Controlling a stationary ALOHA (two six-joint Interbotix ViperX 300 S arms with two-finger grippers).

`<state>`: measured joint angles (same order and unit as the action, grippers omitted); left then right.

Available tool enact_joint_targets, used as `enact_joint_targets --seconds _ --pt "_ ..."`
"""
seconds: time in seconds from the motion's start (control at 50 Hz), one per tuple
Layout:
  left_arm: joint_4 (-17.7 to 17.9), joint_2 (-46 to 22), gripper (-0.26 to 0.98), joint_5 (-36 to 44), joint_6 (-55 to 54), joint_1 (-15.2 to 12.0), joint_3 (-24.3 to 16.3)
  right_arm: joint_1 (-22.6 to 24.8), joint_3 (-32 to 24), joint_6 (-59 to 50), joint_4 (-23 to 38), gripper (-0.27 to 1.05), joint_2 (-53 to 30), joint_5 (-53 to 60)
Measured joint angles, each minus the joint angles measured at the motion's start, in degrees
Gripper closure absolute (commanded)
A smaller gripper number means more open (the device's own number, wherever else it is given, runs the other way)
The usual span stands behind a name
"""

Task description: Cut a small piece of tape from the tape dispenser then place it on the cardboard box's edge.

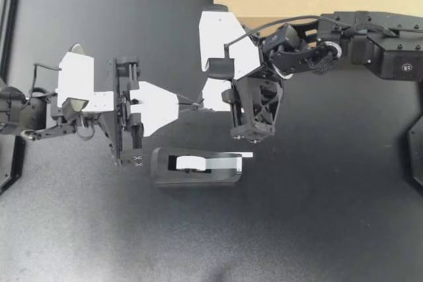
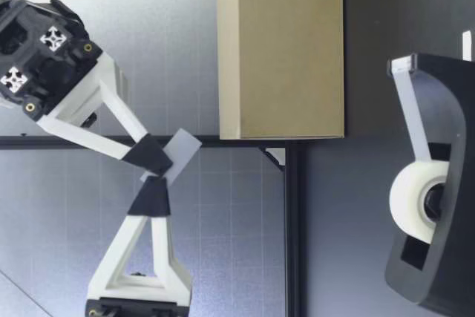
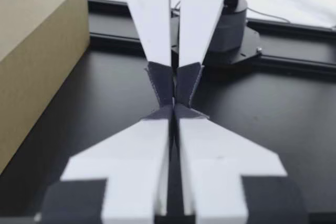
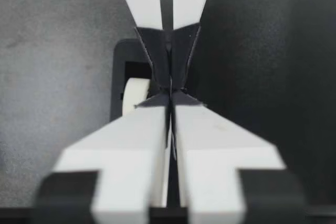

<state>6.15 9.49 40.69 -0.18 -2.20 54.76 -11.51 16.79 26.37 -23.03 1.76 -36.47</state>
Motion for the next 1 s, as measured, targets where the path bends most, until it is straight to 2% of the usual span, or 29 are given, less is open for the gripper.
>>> enact_joint_targets --seconds 0.12,0.2,0.44,0.52,0.64,0.8,0.88,1.0 --pt "0.0 0.0 0.81 0.0 0.0 -0.1 0.0 0.1 0.3 -0.1 0.0 0.32 0.0 0.1" --pt "0.0 0.0 0.81 0.0 0.0 -0.1 0.0 0.3 0.7 0.0 0.1 0.22 0.0 0.4" --pt "0.8 -0.4 0.81 0.4 -0.4 -0.1 -0.3 -1.2 5.2 0.0 0.1 0.22 1.8 5.4" --pt "4.6 -1.1 0.81 1.6 -1.4 0.0 -1.1 -2.6 8.1 -0.1 0.1 0.22 4.6 8.8" --pt "13.1 -2.7 0.82 4.2 -3.1 -0.7 -2.8 -4.1 13.1 -0.1 0.2 0.23 9.5 15.6" --pt "23.0 -5.6 0.82 6.3 -9.1 -3.4 -6.4 -5.3 20.6 0.2 0.2 0.29 15.1 26.4" --pt "25.5 -7.6 0.82 6.4 -14.8 -5.8 -8.2 -6.3 24.5 0.0 0.1 0.36 17.4 33.0" --pt "26.1 -10.8 0.82 6.5 -24.0 -9.1 -10.1 -7.8 28.0 -0.1 -0.1 0.5 19.6 40.8"
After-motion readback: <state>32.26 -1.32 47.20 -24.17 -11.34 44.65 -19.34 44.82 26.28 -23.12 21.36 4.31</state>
